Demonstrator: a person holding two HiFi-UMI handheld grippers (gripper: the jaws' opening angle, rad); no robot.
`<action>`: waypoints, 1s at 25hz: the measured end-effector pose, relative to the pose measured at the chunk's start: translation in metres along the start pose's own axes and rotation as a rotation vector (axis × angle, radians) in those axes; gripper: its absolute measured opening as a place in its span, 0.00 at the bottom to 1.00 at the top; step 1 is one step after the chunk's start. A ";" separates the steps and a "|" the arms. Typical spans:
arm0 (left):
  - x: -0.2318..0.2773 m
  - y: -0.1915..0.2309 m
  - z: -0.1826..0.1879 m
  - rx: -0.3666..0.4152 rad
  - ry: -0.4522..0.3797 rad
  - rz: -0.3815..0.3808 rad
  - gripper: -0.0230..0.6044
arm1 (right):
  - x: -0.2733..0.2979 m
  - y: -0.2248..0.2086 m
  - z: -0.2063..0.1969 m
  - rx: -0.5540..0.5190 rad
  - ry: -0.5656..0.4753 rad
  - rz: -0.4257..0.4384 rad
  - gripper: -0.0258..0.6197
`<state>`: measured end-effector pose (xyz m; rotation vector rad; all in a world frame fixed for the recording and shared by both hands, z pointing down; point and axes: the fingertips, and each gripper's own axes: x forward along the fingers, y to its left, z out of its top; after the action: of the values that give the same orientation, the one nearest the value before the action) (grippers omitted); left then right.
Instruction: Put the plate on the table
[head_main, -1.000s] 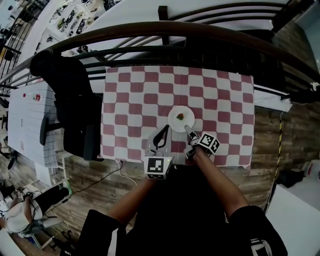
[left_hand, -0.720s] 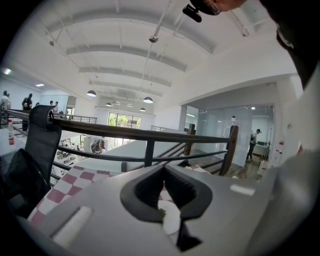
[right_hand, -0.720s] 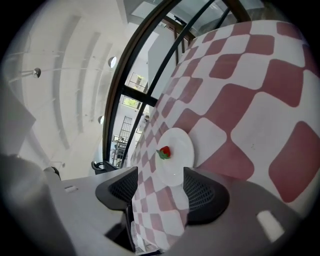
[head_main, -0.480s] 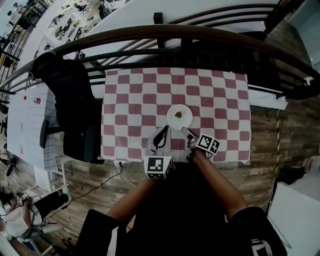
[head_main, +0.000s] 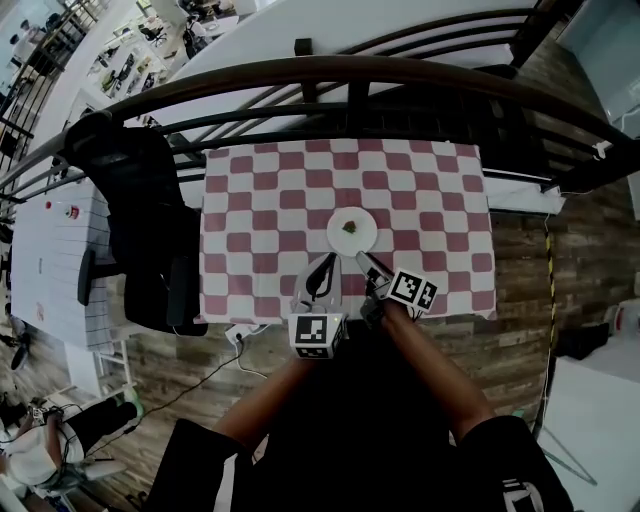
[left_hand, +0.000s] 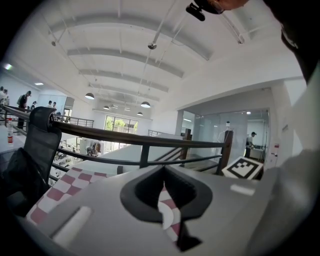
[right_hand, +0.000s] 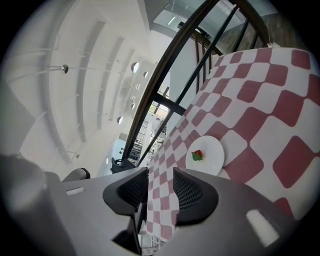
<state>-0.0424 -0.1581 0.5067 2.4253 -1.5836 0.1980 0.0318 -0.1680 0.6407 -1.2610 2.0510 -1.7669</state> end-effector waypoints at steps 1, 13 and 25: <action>-0.002 -0.002 0.000 -0.002 -0.001 -0.002 0.05 | -0.003 0.004 -0.001 -0.014 -0.005 0.000 0.28; -0.038 -0.007 0.013 -0.013 -0.051 -0.011 0.05 | -0.042 0.064 -0.001 -0.326 -0.131 -0.017 0.04; -0.075 -0.007 0.021 -0.033 -0.093 -0.016 0.05 | -0.084 0.150 -0.023 -0.646 -0.257 0.034 0.04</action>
<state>-0.0665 -0.0945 0.4675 2.4537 -1.5919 0.0563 -0.0016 -0.1027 0.4841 -1.4840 2.5423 -0.8716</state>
